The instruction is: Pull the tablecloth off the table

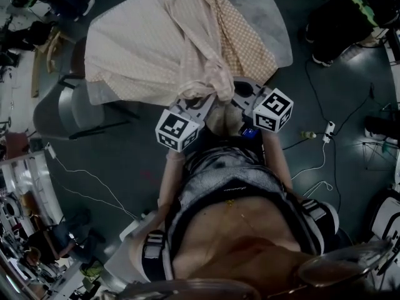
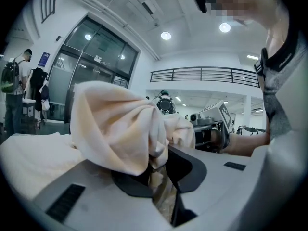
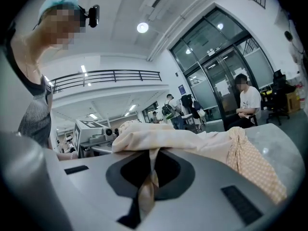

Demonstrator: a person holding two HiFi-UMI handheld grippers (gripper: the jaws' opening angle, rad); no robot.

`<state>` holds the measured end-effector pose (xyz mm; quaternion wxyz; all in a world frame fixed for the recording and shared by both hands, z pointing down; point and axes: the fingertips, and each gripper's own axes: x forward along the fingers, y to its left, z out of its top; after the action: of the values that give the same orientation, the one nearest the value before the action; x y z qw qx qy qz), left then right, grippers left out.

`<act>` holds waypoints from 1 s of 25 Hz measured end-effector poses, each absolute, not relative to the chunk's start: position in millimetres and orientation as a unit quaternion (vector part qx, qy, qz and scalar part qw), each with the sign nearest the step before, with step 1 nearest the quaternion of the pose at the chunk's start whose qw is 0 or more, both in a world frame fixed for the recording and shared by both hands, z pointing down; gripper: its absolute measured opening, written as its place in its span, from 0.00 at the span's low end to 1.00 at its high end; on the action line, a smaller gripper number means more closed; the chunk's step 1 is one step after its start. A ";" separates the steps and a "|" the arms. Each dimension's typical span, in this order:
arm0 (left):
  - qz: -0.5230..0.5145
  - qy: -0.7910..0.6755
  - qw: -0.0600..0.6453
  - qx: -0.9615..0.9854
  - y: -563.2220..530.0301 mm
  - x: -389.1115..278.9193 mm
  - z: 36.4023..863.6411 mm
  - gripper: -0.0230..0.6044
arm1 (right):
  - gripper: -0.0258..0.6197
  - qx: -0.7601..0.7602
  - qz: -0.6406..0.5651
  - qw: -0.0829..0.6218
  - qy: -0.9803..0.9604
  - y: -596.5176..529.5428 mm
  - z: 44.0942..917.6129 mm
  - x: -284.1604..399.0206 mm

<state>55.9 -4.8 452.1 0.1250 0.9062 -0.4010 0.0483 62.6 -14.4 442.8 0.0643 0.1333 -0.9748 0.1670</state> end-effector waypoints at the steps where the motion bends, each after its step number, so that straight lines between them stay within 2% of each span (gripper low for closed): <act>1: 0.048 -0.403 0.125 0.905 -2.8 57.8 451.3 0.12 | 0.14 0.130 0.166 0.066 -0.975 -12.4 441.9 64.2; 25: 0.046 -0.461 0.131 0.877 67.3 116.3 457.0 0.12 | 0.14 0.076 0.142 0.095 -0.982 58.4 446.1 121.3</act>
<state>116.3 67.3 457.0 0.1309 0.8766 -0.4608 0.0465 121.3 58.4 446.1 0.0946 0.0763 -0.9824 0.1417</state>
